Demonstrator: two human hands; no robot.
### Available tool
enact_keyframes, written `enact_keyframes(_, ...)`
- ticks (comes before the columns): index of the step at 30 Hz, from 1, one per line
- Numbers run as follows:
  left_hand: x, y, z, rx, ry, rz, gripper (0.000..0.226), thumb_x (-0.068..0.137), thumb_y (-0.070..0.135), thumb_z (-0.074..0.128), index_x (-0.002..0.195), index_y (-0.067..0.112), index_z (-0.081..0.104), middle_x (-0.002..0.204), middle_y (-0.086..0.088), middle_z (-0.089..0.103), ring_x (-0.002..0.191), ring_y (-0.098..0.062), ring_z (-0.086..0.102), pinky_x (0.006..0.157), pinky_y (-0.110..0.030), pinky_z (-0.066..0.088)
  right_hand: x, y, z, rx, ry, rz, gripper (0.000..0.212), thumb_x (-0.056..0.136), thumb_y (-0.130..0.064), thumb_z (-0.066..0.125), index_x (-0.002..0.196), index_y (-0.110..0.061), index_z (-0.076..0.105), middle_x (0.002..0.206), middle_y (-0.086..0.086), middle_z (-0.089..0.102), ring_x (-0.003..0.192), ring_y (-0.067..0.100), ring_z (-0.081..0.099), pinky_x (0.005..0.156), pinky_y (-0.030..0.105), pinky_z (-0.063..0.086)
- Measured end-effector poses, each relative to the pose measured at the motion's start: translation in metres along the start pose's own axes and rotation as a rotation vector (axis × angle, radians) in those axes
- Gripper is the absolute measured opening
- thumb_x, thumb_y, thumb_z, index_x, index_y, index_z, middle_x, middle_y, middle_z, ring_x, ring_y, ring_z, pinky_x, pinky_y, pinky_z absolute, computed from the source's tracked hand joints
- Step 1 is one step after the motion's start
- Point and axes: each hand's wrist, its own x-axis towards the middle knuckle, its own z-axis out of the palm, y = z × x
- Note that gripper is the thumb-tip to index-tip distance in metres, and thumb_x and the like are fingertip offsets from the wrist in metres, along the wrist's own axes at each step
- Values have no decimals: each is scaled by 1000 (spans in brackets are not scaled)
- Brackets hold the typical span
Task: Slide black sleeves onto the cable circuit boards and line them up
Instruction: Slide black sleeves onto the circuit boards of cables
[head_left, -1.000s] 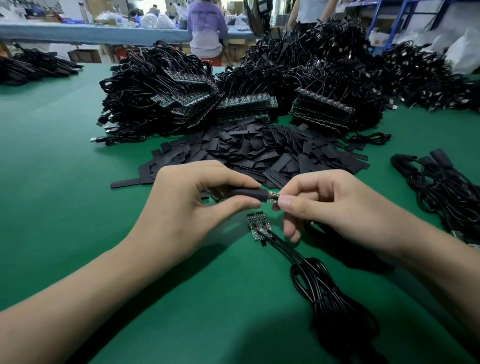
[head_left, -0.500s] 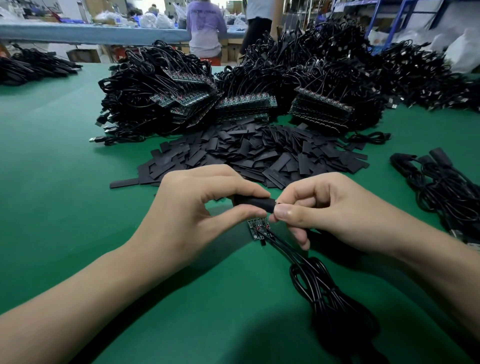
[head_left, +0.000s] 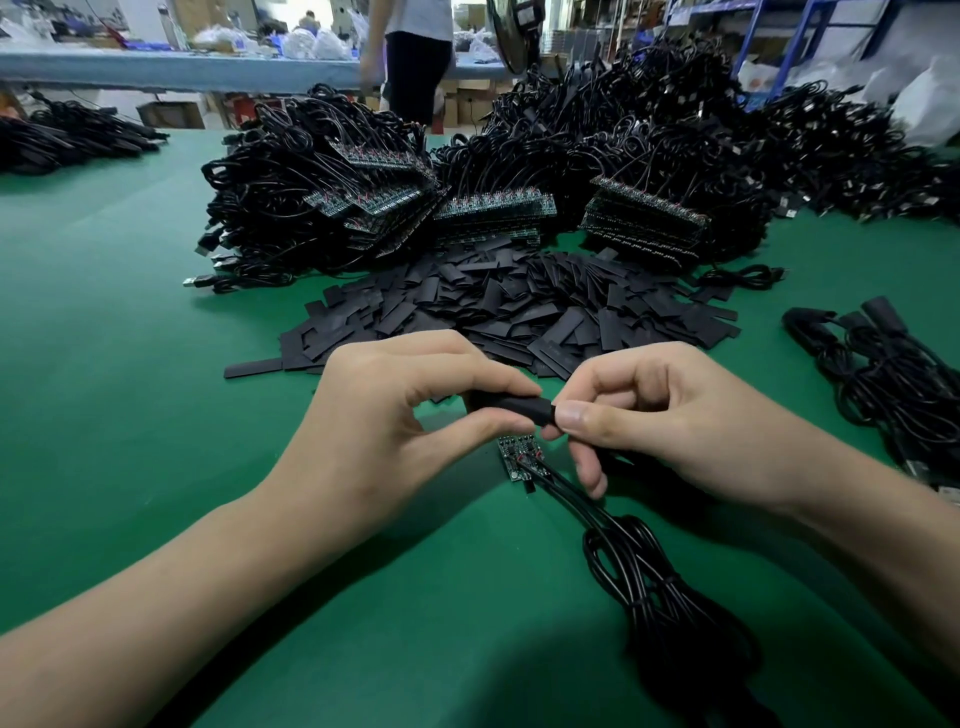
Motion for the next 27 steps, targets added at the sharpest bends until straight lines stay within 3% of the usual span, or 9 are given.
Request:
enact_keyframes(6, 0, -2, 0, 28, 2, -26, 21, 83, 28, 81, 102, 20, 81, 91, 6, 71, 85, -9, 67, 77, -27, 53, 1, 2, 2, -16, 30, 10, 16, 97, -15, 63, 92, -3, 71, 73, 11, 75, 65, 20, 69, 68, 20, 54)
enact_keyframes(12, 1, -3, 3, 98, 123, -191, 34, 79, 34, 81, 112, 29, 78, 96, 9, 64, 90, -1, 60, 84, -7, 40, 0, 2, 9, -8, 96, -25, 8, 100, -8, 61, 106, -8, 67, 87, 9, 79, 80, 21, 76, 80, 25, 59)
enact_keyframes(18, 1, 3, 7, 32, 198, -263, 46, 77, 32, 85, 122, 25, 73, 98, 16, 74, 91, 4, 70, 90, -15, 51, 4, 6, 14, -88, 203, -48, 7, 100, -10, 63, 101, -15, 67, 83, 4, 80, 77, 19, 77, 82, 29, 60)
enact_keyframes(23, 1, -3, 7, -96, 278, -376, 28, 75, 30, 87, 100, 25, 76, 85, 15, 76, 82, -1, 73, 83, -25, 59, 4, 8, 16, -15, 199, -54, 5, 100, -9, 64, 97, -10, 67, 81, 8, 79, 73, 20, 76, 72, 22, 58)
enact_keyframes(27, 0, -5, 11, -208, 243, -418, 22, 78, 24, 86, 99, 25, 79, 88, 17, 77, 83, -1, 74, 83, -24, 60, 4, 9, 18, 3, 237, -54, 9, 98, -14, 67, 89, -11, 69, 77, 9, 78, 69, 21, 75, 67, 22, 57)
